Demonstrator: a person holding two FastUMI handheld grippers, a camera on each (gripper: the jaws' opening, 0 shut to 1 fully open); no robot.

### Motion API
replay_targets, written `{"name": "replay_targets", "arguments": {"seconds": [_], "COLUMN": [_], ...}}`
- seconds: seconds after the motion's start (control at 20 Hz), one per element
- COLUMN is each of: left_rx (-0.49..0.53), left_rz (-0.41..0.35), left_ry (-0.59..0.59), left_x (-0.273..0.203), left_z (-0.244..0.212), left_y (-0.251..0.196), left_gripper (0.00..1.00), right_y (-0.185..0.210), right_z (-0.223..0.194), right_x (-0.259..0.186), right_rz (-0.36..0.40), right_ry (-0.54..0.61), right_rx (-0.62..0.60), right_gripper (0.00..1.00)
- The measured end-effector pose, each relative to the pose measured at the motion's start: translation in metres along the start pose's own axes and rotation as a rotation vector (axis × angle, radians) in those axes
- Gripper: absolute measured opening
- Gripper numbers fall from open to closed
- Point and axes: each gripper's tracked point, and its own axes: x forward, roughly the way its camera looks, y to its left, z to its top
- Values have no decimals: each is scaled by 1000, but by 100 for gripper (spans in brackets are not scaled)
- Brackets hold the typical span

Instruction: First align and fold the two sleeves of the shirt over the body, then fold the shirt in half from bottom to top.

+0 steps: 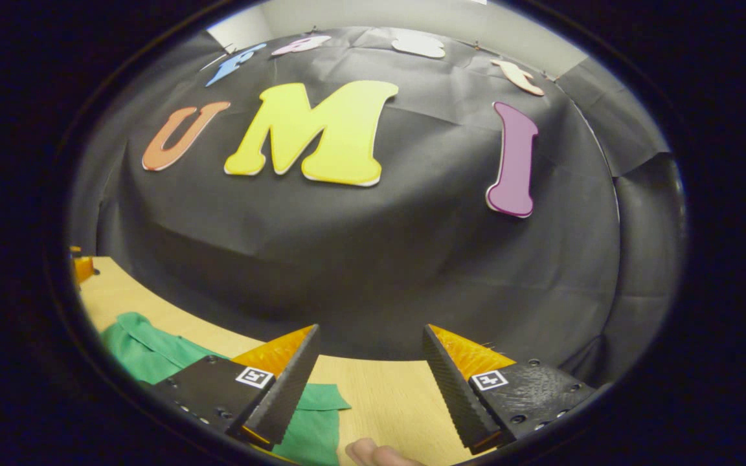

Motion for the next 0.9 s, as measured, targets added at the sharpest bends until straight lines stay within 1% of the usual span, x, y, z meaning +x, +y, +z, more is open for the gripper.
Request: {"name": "replay_targets", "arguments": {"seconds": [0.05,0.1,0.15,0.25,0.35,0.4,0.45,0.5,0.55,0.65,0.7,0.8,0.9], "left_rx": [-11,-34,-48,-47,-40,-40,-50,-64,-61,1,30,58,69], "left_rz": [14,12,14,28,5,-11,-25,-41,-55,-81,-89,-112,-171], "left_ry": [-21,-36,-32,-30,-21,-11,-16,-24,-40,-75,-97,-132,-147], "left_x": [-12,-22,-34,-56,-76,-87,-103,-121,-139,-173,-189,-217,-247], "left_z": [7,10,10,11,16,23,33,44,56,80,94,114,129], "left_y": [9,13,17,24,20,17,11,7,0,-10,-14,-25,-46], "left_gripper": [100,100,100,100,100,100,100,100,100,100,100,100,100], "right_y": [-4,-9,-12,-21,-28,-30,-33,-35,-38,-37,-35,-33,-37], "right_z": [11,21,33,56,82,95,111,127,140,168,179,184,187], "right_x": [-14,-29,-44,-71,-93,-102,-111,-118,-128,-141,-147,-161,-184], "right_rz": [4,5,11,7,6,7,3,-4,-7,-4,6,19,21], "right_ry": [0,2,-9,-50,-92,-117,-152,-186,-215,-275,-299,-294,-291], "right_rx": [25,38,45,35,25,28,34,47,63,88,87,19,-54], "right_gripper": [96,95,94,95,96,94,96,94,95,95,93,95,94]}}
